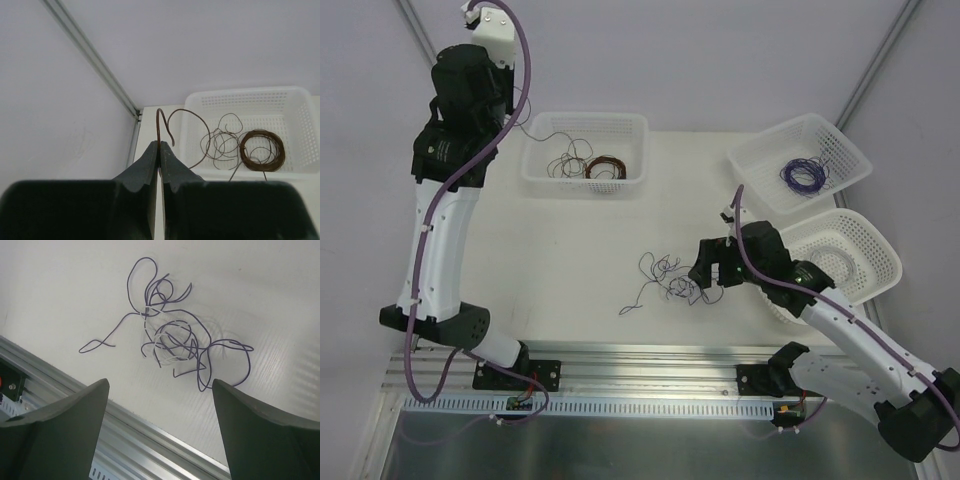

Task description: Untangle the cables

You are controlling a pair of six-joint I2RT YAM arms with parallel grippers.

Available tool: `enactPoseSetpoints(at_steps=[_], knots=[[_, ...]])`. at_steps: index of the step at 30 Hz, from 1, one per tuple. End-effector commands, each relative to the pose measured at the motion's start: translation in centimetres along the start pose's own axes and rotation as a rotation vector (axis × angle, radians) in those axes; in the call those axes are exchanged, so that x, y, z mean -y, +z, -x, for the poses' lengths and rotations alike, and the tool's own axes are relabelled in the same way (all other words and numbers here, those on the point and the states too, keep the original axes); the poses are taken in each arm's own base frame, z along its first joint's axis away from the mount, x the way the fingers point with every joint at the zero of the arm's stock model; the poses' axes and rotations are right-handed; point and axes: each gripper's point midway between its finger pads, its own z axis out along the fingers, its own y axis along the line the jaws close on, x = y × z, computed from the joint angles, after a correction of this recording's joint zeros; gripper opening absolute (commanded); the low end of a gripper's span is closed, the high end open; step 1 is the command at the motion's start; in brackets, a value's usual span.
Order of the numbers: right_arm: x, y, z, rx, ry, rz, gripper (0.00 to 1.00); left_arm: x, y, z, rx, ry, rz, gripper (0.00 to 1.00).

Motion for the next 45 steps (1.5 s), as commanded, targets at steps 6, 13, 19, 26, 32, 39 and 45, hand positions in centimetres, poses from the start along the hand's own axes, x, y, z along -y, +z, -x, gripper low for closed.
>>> enactPoseSetpoints(at_steps=[6,13,19,26,32,39,45], knots=[[-1.8,-2.6,1.1,0.039,-0.074,0.091,0.9,5.1,5.7,3.3,0.123,-0.066,-0.139,0.03],[-1.8,-2.3,0.8,0.029,-0.081,0.095,0.91,9.6,12.7,-0.1,0.073,-0.086,-0.193,0.03],[-1.6,-1.2,0.4,-0.005,-0.087,0.089,0.91,13.5,19.8,-8.4,-0.078,-0.126,-0.222,0.04],[-1.3,0.1,0.0,-0.04,-0.099,0.068,0.92,16.0,23.1,-19.4,-0.291,-0.122,-0.244,0.7],[-1.2,0.8,0.9,-0.031,-0.103,0.047,0.91,15.1,16.6,-18.1,-0.306,-0.204,-0.318,0.99],[-0.8,1.4,0.7,-0.049,-0.1,0.026,0.9,18.4,5.5,-20.0,-0.389,-0.349,-0.546,0.99],[-0.8,2.0,0.5,-0.067,-0.085,0.018,0.85,22.7,-4.4,-23.7,-0.465,-0.353,-0.697,0.99]])
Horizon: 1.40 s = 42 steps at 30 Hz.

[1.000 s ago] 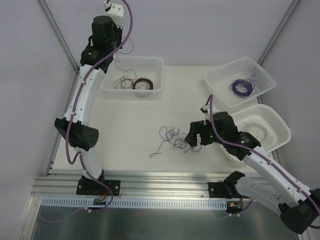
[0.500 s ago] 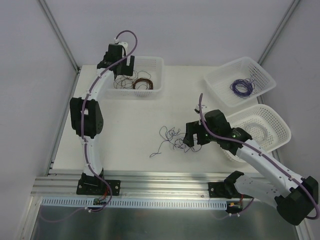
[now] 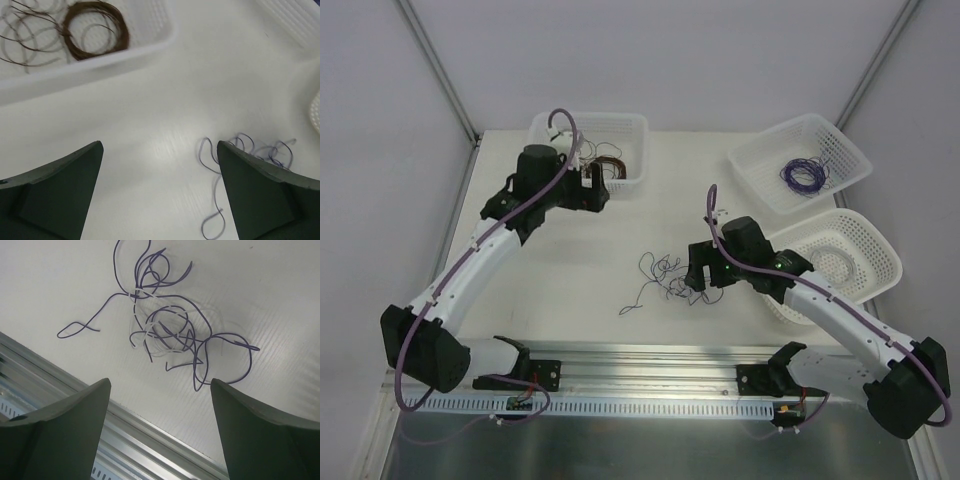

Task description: Untangle the cables

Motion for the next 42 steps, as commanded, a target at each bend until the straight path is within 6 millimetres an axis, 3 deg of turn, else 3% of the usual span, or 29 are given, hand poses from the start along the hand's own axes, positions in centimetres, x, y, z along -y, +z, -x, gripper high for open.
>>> enactPoseSetpoints(at_steps=[1,2,4,5,12,16,23,33,37,42], knots=[[-0.9,-0.4,2.2,0.068,-0.007,0.019,0.85,4.5,-0.9,-6.2,-0.122,-0.05,-0.118,0.99],[-0.8,-0.4,2.1,0.069,0.001,0.016,0.84,5.2,-1.3,-7.8,-0.148,-0.056,-0.135,0.99],[-0.9,-0.4,2.1,0.077,0.021,0.017,0.83,6.7,-1.4,-9.2,-0.164,-0.057,-0.174,0.99],[-0.9,-0.5,2.0,0.079,0.028,0.015,0.83,7.8,-1.4,-11.0,-0.199,-0.04,-0.199,0.99],[-0.8,-0.9,0.6,0.075,0.05,0.017,0.82,13.5,0.5,-15.2,-0.269,0.092,-0.35,0.96],[-0.7,-1.5,0.4,0.085,0.055,0.016,0.82,15.5,2.6,-17.6,-0.327,0.132,-0.38,0.9],[-0.5,-2.6,0.1,0.102,0.053,0.011,0.82,17.0,5.7,-21.2,-0.426,0.173,-0.386,0.67],[-0.3,-3.3,-0.3,0.117,0.048,0.01,0.82,18.9,7.4,-22.5,-0.457,0.207,-0.41,0.4],[-0.1,-3.3,-0.4,0.116,0.045,0.005,0.82,19.0,7.5,-23.3,-0.48,0.204,-0.414,0.33],[-0.1,-3.3,-0.3,0.121,0.042,0.006,0.82,18.9,7.1,-24.3,-0.505,0.197,-0.414,0.31]])
